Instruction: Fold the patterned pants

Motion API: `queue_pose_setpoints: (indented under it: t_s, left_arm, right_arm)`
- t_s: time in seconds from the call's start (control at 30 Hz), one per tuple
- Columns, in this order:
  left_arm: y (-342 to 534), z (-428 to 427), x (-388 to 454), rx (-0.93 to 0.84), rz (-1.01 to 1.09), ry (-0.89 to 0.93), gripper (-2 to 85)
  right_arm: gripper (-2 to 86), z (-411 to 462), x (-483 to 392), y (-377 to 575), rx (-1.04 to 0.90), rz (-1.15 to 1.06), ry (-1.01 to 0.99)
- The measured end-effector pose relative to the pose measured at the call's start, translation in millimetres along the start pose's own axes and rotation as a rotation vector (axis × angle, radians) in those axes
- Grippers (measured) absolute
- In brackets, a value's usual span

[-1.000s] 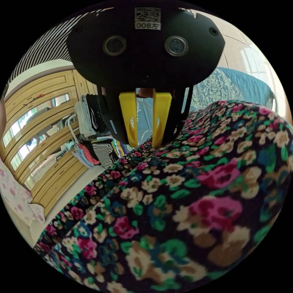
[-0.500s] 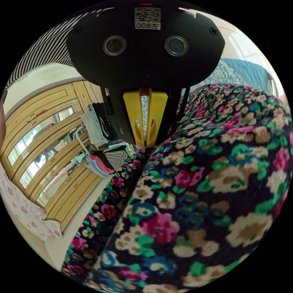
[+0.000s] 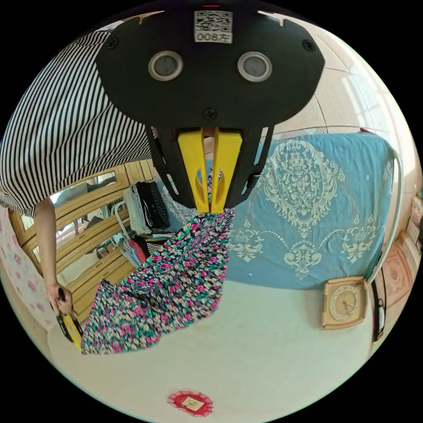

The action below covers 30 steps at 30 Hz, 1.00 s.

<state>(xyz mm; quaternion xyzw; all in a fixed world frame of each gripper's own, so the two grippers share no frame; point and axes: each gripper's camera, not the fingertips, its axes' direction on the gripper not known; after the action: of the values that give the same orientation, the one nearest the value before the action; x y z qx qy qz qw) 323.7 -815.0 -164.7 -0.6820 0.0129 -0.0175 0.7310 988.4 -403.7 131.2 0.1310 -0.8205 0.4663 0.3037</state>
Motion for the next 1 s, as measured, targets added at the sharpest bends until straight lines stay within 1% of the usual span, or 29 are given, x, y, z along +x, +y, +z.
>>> queue_pose_setpoints:
  t_s: [0.17, 0.23, 0.3, 0.4, 0.53, 0.6, 0.67, 0.7, 0.77, 0.83, 0.87, 0.9, 0.93, 1.0]
  left_arm:
    - [-13.3, -62.6, -33.8, 0.066, -0.157, -0.117, 0.3]
    - [-23.5, -80.6, -34.4, 0.062, -0.163, -0.185, 0.3]
    - [-38.7, -95.7, -33.0, 0.045, -0.154, -0.237, 0.3]
    - [-76.7, -113.2, -30.0, -0.006, -0.111, -0.34, 0.3]
    - [-154.7, -121.6, -34.8, -0.107, -0.001, -0.461, 0.3]
    - [-194.6, -118.7, -45.3, -0.142, 0.033, -0.489, 0.3]
    - [-253.7, -105.9, -69.9, -0.177, 0.046, -0.492, 0.3]
    - [-269.3, -100.4, -78.3, -0.187, 0.041, -0.49, 0.4]
    - [-331.4, -67.3, -118.3, -0.239, 0.022, -0.501, 0.5]
    - [-370.9, -33.0, -152.7, -0.297, -0.015, -0.539, 0.6]
    - [-391.2, -8.5, -176.5, -0.358, -0.056, -0.57, 0.8]
    - [-399.5, 3.1, -187.6, -0.389, -0.073, -0.59, 0.8]
    - [-412.1, 23.3, -208.2, -0.438, -0.114, -0.627, 1.1]
    - [-423.7, 44.0, -232.6, -0.469, -0.141, -0.608, 1.6]
  right_arm:
    - [1.8, -64.8, 86.2, 22.4, -0.012, 0.227, 0.056]
    - [1.9, -89.0, 110.7, 38.1, -0.029, 0.303, 0.069]
    - [1.9, -117.6, 136.1, 59.2, -0.057, 0.405, 0.066]
    - [1.8, -143.2, 155.5, 75.7, -0.094, 0.498, 0.065]
    - [1.9, -159.1, 161.4, 69.0, -0.136, 0.543, 0.079]
    - [1.9, -160.9, 161.7, 49.7, -0.186, 0.541, 0.13]
    - [1.9, -158.5, 171.1, 30.2, -0.208, 0.548, 0.147]
    - [2.0, -154.6, 183.3, 17.2, -0.211, 0.563, 0.154]
    - [2.0, -144.8, 210.2, -0.3, -0.217, 0.602, 0.192]
    - [2.0, -128.8, 243.7, -16.6, -0.228, 0.644, 0.202]
    - [2.0, -115.0, 266.7, -26.0, -0.27, 0.672, 0.239]
    - [2.0, -103.3, 288.4, -31.2, -0.307, 0.74, 0.319]
    - [2.0, -98.0, 298.0, -33.0, -0.325, 0.769, 0.341]
    - [2.0, -88.1, 325.2, -37.7, -0.366, 0.885, 0.449]
